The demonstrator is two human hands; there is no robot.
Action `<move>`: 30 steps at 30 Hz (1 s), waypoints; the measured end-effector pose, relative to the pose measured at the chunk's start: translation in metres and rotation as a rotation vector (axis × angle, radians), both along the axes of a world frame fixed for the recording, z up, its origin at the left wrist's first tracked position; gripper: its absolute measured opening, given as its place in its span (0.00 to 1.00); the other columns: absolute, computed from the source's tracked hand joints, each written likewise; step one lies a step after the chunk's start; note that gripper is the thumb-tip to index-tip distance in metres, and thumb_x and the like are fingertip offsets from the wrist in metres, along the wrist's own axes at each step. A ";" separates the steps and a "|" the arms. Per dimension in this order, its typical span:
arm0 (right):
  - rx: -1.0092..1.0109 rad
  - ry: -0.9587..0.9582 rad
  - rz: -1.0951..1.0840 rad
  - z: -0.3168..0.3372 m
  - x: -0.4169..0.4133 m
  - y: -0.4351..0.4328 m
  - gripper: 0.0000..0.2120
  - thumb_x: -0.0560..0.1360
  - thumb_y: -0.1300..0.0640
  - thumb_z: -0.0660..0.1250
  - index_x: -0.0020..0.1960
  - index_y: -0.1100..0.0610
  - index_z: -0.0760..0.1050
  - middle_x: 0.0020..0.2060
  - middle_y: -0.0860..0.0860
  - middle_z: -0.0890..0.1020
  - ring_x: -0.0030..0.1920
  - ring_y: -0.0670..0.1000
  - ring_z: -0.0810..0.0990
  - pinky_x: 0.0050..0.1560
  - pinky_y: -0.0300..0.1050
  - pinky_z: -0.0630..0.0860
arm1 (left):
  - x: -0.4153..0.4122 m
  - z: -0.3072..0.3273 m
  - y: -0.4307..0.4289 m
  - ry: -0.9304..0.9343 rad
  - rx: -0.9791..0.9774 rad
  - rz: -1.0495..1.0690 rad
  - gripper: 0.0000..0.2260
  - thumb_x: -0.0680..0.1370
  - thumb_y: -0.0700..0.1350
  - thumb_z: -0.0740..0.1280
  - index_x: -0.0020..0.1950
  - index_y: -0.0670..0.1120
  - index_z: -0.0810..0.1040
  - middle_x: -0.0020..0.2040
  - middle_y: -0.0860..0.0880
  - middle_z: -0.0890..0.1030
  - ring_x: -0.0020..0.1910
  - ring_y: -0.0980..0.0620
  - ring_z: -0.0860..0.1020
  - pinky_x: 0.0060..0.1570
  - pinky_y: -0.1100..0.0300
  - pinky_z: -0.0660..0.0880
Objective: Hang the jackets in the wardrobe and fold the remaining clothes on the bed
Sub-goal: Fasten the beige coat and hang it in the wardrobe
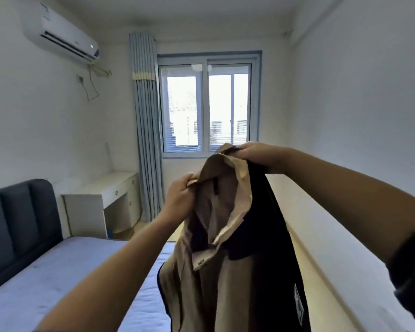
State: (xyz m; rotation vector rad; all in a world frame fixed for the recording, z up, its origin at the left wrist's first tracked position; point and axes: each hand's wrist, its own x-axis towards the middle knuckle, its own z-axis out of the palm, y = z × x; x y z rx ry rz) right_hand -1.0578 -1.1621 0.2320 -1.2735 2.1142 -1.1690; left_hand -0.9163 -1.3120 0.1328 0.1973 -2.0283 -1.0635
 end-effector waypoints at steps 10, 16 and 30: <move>0.210 0.092 -0.120 -0.056 0.023 0.009 0.43 0.66 0.34 0.69 0.73 0.44 0.53 0.53 0.49 0.79 0.48 0.49 0.82 0.48 0.49 0.79 | -0.023 0.080 0.007 -0.347 -0.754 0.386 0.09 0.74 0.41 0.57 0.42 0.44 0.77 0.41 0.46 0.78 0.42 0.44 0.77 0.37 0.56 0.71; 0.215 -0.012 -0.188 -0.119 0.054 -0.027 0.61 0.63 0.34 0.74 0.75 0.43 0.30 0.71 0.51 0.67 0.64 0.53 0.72 0.54 0.45 0.70 | -0.016 0.100 -0.001 -0.377 -0.733 0.525 0.09 0.74 0.39 0.56 0.40 0.41 0.75 0.38 0.45 0.76 0.38 0.45 0.76 0.36 0.56 0.70; 0.115 0.522 -0.212 -0.089 0.025 -0.032 0.16 0.74 0.67 0.57 0.53 0.61 0.81 0.51 0.58 0.82 0.53 0.58 0.79 0.47 0.43 0.72 | 0.057 0.076 -0.076 -0.472 -0.722 0.672 0.08 0.76 0.38 0.58 0.47 0.43 0.76 0.44 0.43 0.78 0.39 0.45 0.72 0.40 0.54 0.68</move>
